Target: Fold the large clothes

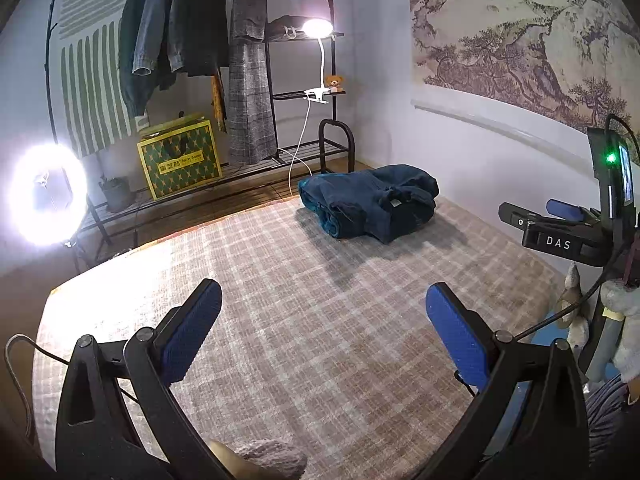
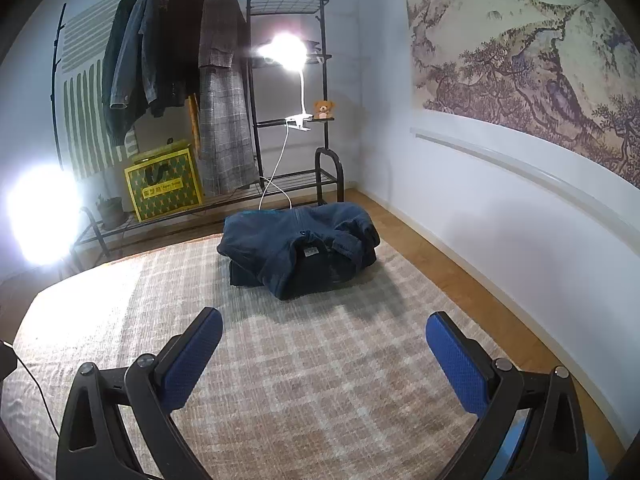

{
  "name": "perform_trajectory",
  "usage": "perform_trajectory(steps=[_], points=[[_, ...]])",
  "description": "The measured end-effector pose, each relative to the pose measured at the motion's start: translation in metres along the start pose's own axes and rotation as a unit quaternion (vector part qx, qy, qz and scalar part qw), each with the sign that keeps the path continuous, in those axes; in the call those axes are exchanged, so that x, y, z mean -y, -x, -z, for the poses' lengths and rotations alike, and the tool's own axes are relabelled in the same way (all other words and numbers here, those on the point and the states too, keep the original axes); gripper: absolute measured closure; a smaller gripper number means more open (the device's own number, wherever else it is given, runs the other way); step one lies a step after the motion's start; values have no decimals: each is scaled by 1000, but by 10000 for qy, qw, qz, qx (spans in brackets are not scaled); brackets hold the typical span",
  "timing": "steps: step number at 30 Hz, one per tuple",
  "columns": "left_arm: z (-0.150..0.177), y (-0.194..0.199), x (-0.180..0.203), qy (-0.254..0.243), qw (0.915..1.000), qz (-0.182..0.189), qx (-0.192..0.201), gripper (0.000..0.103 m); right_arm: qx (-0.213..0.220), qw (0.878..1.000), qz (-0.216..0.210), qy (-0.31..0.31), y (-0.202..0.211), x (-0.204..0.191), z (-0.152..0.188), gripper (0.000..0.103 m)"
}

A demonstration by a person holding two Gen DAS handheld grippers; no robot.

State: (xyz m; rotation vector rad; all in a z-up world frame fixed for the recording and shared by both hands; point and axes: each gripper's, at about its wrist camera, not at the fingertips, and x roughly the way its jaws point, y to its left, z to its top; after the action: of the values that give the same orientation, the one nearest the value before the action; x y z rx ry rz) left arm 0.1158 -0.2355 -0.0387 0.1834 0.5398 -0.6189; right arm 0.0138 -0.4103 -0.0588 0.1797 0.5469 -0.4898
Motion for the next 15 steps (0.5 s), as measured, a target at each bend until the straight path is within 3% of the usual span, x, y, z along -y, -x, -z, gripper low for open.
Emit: perform_trajectory(steps=[15], points=[[0,2,2,19,10000,-14,-4,0,-63,10000,-62,18,-2,-1,1,0]])
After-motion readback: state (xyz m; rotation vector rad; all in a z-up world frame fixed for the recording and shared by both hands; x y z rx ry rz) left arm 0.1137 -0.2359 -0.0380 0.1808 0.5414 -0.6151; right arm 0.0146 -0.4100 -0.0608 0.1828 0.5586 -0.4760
